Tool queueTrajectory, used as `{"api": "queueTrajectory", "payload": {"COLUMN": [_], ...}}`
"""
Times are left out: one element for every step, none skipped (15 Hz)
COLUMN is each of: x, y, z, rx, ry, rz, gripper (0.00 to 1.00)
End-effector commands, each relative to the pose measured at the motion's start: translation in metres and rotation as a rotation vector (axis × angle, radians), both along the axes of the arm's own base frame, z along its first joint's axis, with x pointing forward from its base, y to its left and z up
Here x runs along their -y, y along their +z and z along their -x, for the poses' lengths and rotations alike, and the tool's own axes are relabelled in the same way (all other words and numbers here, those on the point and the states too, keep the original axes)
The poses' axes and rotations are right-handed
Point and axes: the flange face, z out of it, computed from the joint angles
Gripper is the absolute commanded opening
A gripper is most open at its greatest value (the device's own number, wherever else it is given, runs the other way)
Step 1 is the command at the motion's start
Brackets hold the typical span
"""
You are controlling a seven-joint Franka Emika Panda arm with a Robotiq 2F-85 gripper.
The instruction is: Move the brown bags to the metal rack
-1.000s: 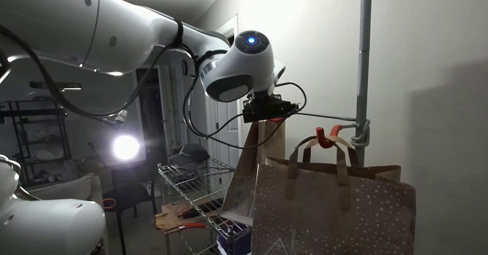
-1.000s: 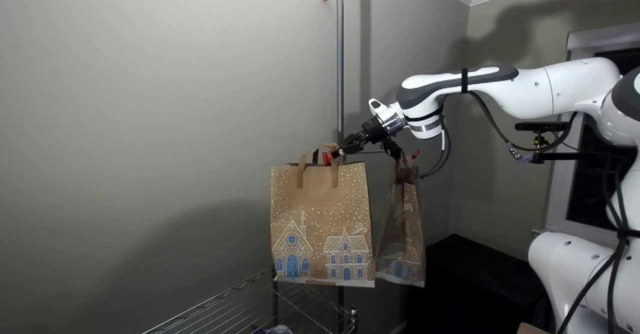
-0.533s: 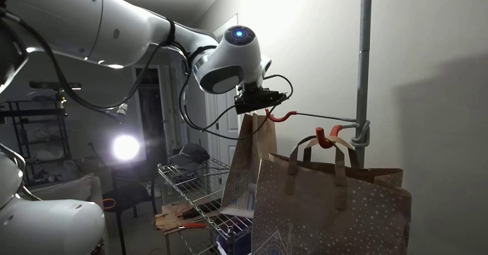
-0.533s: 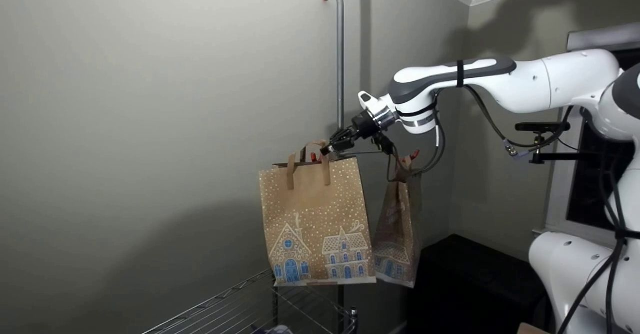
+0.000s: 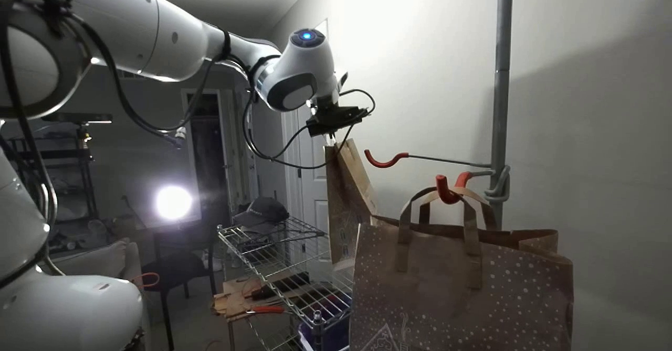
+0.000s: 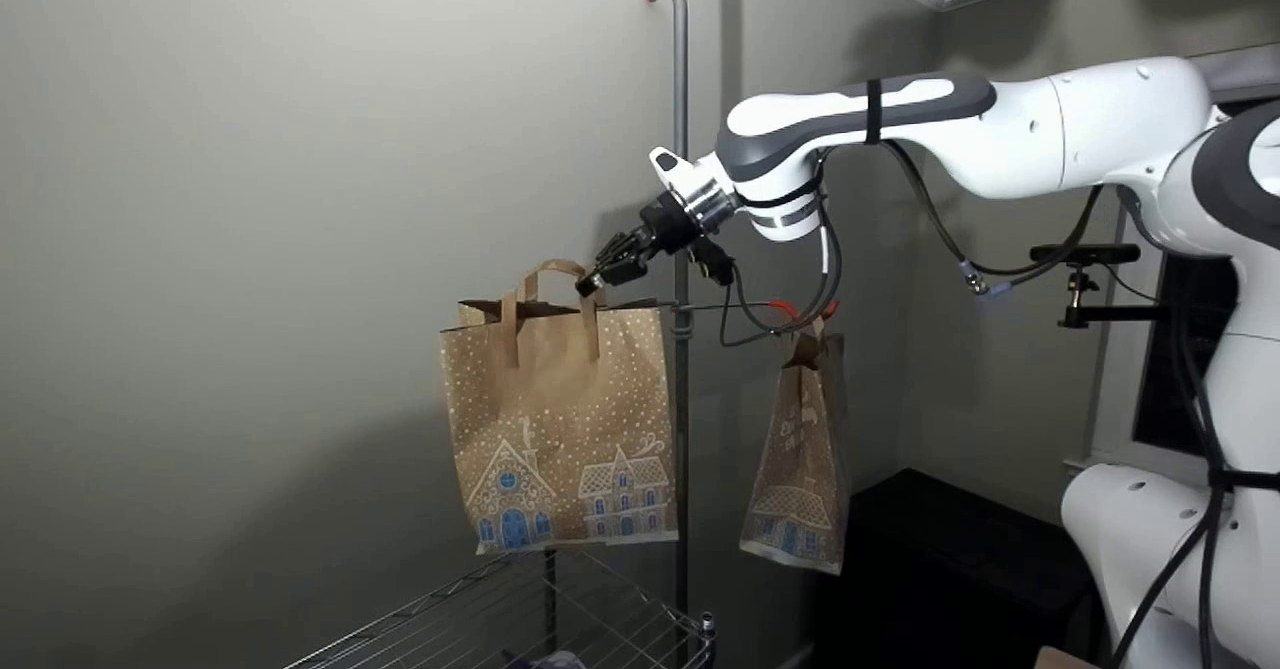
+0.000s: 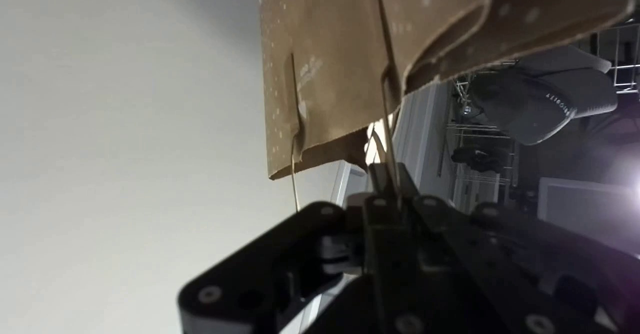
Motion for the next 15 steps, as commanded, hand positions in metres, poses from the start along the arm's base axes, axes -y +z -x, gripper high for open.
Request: {"api": "queueTrajectory", "payload": {"x": [-0.046,-0.053,-0.061,-0.066,-0.07,-0.074,-0.086,-0.099,-0.113,-0.125,-0.14,-0.153,-0.166,-0.176,-0.185], "y": [-0.014,-0.017,-0.024,-0.027,-0.03,-0.029,-0.026,-0.021,-0.014,-0.008,-0.001,0.004,0.006,0.008,0.004], "z": [-0.037,-0.045,-0.056,-0.066,-0.076,-0.081,-0.083,-0.083,-0.081,-0.08,-0.075,-0.071,-0.064,-0.06,-0.056], "rx": [-0.114,-0.136,-0.159,-0.177,-0.192,-0.208,-0.208,-0.216,-0.227,-0.234,-0.244,-0.254,-0.266,-0.273,-0.295], "ry": [-0.13,-0.169,-0.217,-0.261,-0.309,-0.348,-0.385,-0.414,-0.43,-0.443,-0.436,-0.435,-0.428,-0.419,-0.419], "rz": [0.038,0.044,0.052,0.064,0.08,0.095,0.122,0.14,0.153,0.169,0.186,0.203,0.226,0.243,0.265], "gripper": [0.04,0.04,0.04,0.03,0.03,0.04,0.04,0.04,0.04,0.04,0.03,0.04,0.04,0.04,0.04]}}
